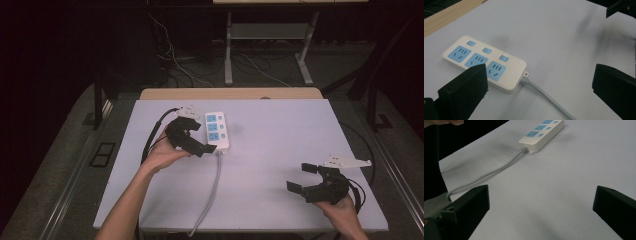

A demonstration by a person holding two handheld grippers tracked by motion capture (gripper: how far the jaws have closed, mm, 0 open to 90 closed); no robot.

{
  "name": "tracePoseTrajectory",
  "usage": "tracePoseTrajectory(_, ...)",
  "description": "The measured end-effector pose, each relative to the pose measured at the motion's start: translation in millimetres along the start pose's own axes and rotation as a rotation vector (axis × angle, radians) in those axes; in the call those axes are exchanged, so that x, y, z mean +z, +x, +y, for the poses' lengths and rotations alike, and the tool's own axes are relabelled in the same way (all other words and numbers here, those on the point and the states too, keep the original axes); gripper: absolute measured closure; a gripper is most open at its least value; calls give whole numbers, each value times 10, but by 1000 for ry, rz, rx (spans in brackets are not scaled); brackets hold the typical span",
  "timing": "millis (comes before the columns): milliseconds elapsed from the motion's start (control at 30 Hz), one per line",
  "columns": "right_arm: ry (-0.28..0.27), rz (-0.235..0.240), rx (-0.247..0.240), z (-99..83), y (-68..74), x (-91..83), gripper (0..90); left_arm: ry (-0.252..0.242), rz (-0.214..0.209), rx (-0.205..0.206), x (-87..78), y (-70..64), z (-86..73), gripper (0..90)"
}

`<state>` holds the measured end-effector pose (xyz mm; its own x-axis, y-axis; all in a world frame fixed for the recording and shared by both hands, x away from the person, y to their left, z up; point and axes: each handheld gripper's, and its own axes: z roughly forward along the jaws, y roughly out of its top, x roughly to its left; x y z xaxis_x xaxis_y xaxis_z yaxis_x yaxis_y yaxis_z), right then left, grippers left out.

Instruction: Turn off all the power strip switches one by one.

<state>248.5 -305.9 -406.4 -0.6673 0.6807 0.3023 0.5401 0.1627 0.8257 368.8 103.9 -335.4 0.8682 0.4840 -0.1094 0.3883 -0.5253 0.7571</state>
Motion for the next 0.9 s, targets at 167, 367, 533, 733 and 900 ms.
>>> tracePoseTrajectory(167, 2, -5, -3, -1, 2, -2, 6, 14, 3, 2, 53, 83, 55, 0)
tracePoseTrajectory(367, 4, -6, -2, -3, -8, -1, 6, 27, -4, 5, 139, 156, 95, 8)
tracePoseTrajectory(533, 5, -9, 2, -5, -11, 1, 6, 33, -11, -2, 221, 243, 135, 48)
tracePoseTrajectory(733, 4, -6, 11, -7, -21, -4, 6, 32, -16, -8, 271, 303, 187, 128)
tracePoseTrajectory(900, 6, -7, 9, -7, -16, -5, 6, 33, -13, -9, 322, 340, 247, 158)
